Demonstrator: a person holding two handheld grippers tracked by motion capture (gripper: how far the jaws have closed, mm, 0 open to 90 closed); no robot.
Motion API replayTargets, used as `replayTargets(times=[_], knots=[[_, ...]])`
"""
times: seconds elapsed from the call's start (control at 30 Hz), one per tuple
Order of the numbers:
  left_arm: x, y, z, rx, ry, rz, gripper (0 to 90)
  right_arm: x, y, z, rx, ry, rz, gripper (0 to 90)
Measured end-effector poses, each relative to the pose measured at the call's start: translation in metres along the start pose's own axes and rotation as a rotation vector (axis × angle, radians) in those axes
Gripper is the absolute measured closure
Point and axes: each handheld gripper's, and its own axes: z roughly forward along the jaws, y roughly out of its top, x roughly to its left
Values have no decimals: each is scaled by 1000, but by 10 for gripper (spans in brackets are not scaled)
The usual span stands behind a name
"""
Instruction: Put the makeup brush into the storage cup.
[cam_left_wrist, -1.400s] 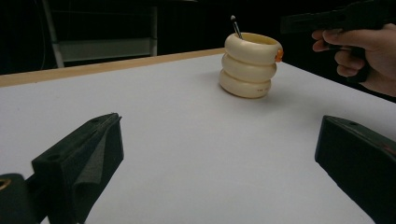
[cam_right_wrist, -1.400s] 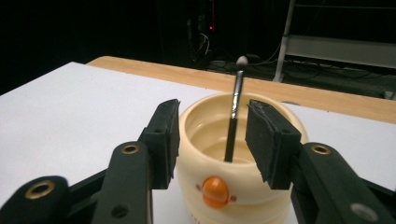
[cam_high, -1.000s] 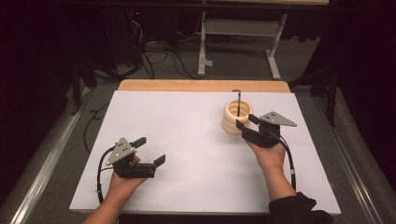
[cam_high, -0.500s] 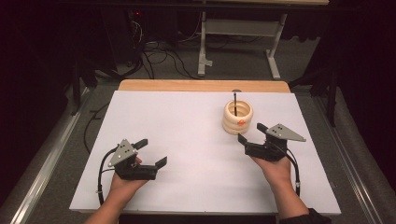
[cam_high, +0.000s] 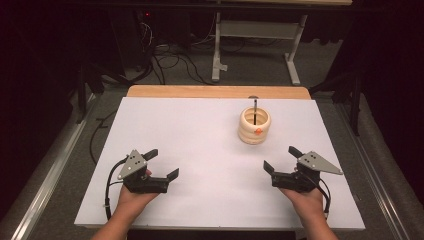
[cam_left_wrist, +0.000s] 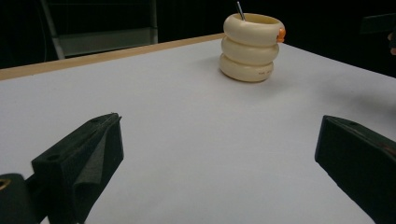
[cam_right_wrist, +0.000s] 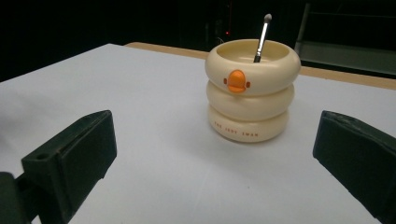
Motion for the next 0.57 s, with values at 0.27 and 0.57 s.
replayTargets(times=[0.27,0.57], knots=[[-12,3,-1,-21,-13,12,12,-1,-8,-15,-2,-13,1,11],[-12,3,-2,-24,-4,8,2,6,-4,-20,-26,-7,-8,11]])
